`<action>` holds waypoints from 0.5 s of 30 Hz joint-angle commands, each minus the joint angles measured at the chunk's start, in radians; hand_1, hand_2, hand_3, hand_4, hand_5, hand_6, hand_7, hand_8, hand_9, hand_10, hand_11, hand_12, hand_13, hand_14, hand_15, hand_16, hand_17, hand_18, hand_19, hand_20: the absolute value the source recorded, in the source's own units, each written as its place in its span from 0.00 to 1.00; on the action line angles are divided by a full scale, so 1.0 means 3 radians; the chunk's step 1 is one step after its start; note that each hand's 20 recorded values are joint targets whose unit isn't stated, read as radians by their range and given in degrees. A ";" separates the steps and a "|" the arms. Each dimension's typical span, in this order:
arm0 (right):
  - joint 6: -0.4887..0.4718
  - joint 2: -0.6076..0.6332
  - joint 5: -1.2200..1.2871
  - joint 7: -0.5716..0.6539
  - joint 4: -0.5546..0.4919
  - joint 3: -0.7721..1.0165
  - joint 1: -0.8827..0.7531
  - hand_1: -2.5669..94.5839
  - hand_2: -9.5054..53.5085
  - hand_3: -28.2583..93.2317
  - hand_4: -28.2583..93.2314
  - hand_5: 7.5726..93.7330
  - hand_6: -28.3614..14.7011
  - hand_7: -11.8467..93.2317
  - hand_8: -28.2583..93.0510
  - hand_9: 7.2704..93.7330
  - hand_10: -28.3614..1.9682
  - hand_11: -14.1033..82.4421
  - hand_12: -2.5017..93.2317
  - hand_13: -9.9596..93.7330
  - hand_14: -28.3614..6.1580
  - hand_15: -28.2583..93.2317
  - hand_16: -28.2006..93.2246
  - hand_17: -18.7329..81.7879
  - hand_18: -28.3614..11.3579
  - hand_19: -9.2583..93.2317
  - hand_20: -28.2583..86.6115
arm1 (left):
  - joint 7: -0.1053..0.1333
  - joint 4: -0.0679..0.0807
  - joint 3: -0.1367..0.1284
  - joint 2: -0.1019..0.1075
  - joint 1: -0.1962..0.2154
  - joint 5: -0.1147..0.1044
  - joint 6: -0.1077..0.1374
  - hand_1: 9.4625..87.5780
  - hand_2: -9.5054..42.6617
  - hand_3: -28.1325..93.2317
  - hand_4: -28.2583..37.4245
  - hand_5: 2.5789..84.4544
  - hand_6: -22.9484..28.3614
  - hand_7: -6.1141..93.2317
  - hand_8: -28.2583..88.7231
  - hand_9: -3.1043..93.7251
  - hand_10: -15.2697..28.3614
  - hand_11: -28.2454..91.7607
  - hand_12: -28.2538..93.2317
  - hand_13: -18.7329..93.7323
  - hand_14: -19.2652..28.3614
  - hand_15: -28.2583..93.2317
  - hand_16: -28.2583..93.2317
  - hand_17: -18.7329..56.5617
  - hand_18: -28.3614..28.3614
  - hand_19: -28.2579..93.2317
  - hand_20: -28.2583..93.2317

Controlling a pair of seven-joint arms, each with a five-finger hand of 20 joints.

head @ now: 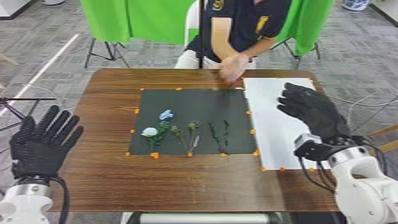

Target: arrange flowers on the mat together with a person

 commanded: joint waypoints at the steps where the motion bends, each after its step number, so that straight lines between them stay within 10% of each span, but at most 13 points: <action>1: 0.0264 0.0325 -0.1366 -0.0301 0.0225 0.0126 0.0150 0.34 0.08 0.88 0.03 0.49 0.67 0.29 0.12 0.38 0.44 0.25 0.15 0.41 0.45 0.40 0.32 0.29 0.33 0.49 0.31 | 0.0040 -0.0022 -0.0002 -0.0053 0.0088 -0.0026 0.0038 0.18 0.45 0.82 0.00 0.51 0.58 0.12 0.17 0.44 0.66 0.35 0.31 0.44 0.70 0.41 0.21 0.21 0.74 0.45 0.34; 15: 0.0059 0.0837 -0.4719 -0.0053 0.0856 0.0185 0.0323 0.34 0.04 0.89 0.03 0.42 0.65 0.29 0.12 0.34 0.48 0.23 0.16 0.36 0.40 0.39 0.34 0.28 0.30 0.52 0.33 | 0.0014 -0.0010 -0.0045 -0.0045 0.0080 0.0005 0.0064 0.18 0.45 0.82 0.00 0.51 0.59 0.12 0.17 0.45 0.67 0.35 0.31 0.44 0.70 0.41 0.21 0.21 0.73 0.44 0.34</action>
